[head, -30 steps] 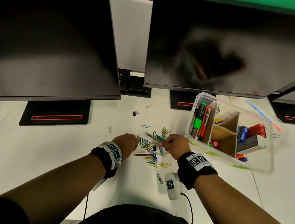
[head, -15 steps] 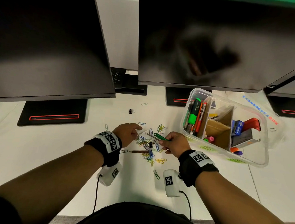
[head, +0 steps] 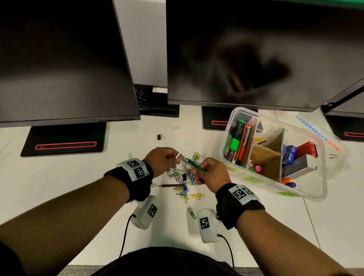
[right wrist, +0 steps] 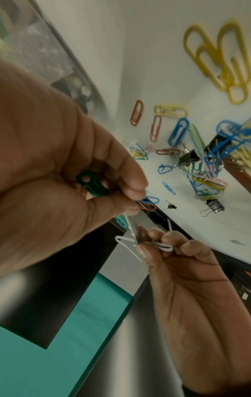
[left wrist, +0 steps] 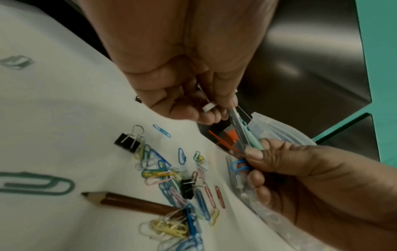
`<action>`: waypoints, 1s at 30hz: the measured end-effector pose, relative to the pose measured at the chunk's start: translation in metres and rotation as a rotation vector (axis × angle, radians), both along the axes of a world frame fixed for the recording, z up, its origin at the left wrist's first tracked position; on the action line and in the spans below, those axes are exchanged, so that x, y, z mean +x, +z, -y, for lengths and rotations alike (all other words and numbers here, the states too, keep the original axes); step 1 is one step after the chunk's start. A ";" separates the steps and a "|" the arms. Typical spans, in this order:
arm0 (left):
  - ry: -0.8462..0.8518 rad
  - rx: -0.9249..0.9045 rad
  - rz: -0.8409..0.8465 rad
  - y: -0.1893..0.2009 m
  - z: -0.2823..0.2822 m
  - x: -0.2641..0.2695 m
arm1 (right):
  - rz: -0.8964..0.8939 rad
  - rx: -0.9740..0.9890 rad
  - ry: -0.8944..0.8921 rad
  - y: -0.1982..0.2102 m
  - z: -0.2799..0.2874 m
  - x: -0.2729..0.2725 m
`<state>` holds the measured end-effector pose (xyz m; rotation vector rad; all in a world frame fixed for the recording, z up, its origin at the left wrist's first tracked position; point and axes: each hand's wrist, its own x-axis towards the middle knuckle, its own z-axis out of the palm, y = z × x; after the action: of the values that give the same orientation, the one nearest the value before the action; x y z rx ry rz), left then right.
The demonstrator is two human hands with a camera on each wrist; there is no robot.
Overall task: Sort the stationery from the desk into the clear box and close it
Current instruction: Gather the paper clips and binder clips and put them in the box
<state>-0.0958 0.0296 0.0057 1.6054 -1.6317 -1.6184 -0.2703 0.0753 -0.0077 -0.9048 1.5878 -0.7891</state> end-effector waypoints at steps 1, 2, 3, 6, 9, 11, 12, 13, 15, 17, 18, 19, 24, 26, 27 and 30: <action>0.003 0.002 -0.015 0.001 0.001 0.000 | -0.004 -0.005 0.004 0.000 -0.001 0.001; 0.002 -0.001 -0.021 0.002 0.001 -0.001 | -0.015 -0.009 0.011 0.000 -0.002 0.002; -0.002 -0.012 -0.016 0.003 0.001 -0.001 | -0.024 -0.014 0.016 0.000 -0.002 0.003; -0.014 -0.073 0.003 0.012 0.001 -0.003 | -0.052 -0.019 0.034 0.003 -0.002 0.006; -0.017 -0.113 0.014 0.015 0.002 -0.003 | -0.159 -0.027 0.086 0.005 0.001 0.006; -0.009 -0.125 0.037 0.015 0.003 -0.003 | -0.229 -0.038 0.106 0.006 0.003 0.004; -0.007 -0.128 0.049 0.015 0.003 -0.002 | -0.255 -0.042 0.110 0.006 0.003 0.003; -0.010 -0.134 0.063 0.015 0.002 -0.002 | -0.277 -0.046 0.116 0.005 0.003 0.002; -0.018 -0.150 0.088 0.016 0.001 -0.003 | -0.319 -0.049 0.131 0.006 0.001 0.002; -0.011 -0.155 0.103 0.017 0.000 -0.003 | -0.344 -0.057 0.141 0.008 0.000 0.002; -0.003 -0.153 0.107 0.018 0.000 -0.003 | -0.350 -0.063 0.145 0.009 0.000 0.003; 0.010 -0.150 0.107 0.018 0.000 -0.004 | -0.352 -0.072 0.156 0.010 0.000 0.003; 0.094 -0.189 0.103 0.029 -0.002 -0.007 | -0.309 -0.116 0.238 0.027 0.004 0.010; 0.117 -0.226 0.115 0.039 -0.001 -0.011 | -0.224 -0.126 0.258 0.042 0.007 0.012; 0.130 -0.244 0.112 0.046 0.001 -0.013 | -0.182 -0.130 0.261 0.050 0.009 0.013; 0.177 -0.298 0.064 0.070 0.009 -0.030 | -0.083 -0.160 0.230 0.076 0.016 0.004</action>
<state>-0.1263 0.0203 0.0756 1.6066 -1.6213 -1.1853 -0.2659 0.0596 0.0683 -1.2257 1.4736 -0.7297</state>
